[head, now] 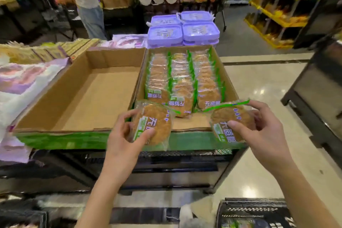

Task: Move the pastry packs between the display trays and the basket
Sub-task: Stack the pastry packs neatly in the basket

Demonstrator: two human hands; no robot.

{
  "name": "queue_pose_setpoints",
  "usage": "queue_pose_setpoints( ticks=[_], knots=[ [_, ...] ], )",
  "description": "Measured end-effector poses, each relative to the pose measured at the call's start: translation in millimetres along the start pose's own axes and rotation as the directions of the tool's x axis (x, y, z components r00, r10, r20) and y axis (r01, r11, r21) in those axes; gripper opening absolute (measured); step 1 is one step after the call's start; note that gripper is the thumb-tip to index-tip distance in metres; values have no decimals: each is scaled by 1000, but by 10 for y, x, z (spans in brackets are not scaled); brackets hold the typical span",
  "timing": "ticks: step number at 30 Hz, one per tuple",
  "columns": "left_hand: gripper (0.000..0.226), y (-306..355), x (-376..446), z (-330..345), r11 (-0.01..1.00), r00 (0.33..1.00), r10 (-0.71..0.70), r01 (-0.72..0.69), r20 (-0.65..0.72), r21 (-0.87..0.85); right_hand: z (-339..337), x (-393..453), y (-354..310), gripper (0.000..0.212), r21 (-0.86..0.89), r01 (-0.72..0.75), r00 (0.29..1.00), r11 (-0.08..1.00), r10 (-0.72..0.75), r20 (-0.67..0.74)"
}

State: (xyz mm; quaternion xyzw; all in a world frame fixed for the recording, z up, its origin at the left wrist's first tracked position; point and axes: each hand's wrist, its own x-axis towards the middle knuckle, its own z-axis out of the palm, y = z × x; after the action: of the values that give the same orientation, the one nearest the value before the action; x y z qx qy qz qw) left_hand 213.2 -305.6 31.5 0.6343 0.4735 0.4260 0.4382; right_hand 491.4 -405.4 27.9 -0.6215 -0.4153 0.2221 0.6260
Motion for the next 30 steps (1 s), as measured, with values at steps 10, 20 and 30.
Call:
queue_pose_setpoints(
  ticks=[10, 20, 30],
  knots=[
    [57, -306, 1377, 220, 901, 972, 108, -184, 207, 393, 244, 1661, 616, 61, -699, 312, 871, 643, 101, 482],
    [50, -393, 2233, 343, 349, 782, -52, -569, 621, 745, 595, 2034, 985, 57, -805, 516, 788, 294, 206, 580],
    [59, -810, 2428, 511, 68, 794, 127, -605, 595, 793, 597, 1816, 1125, 78, -837, 492, 852, 241, 66, 520]
  ],
)
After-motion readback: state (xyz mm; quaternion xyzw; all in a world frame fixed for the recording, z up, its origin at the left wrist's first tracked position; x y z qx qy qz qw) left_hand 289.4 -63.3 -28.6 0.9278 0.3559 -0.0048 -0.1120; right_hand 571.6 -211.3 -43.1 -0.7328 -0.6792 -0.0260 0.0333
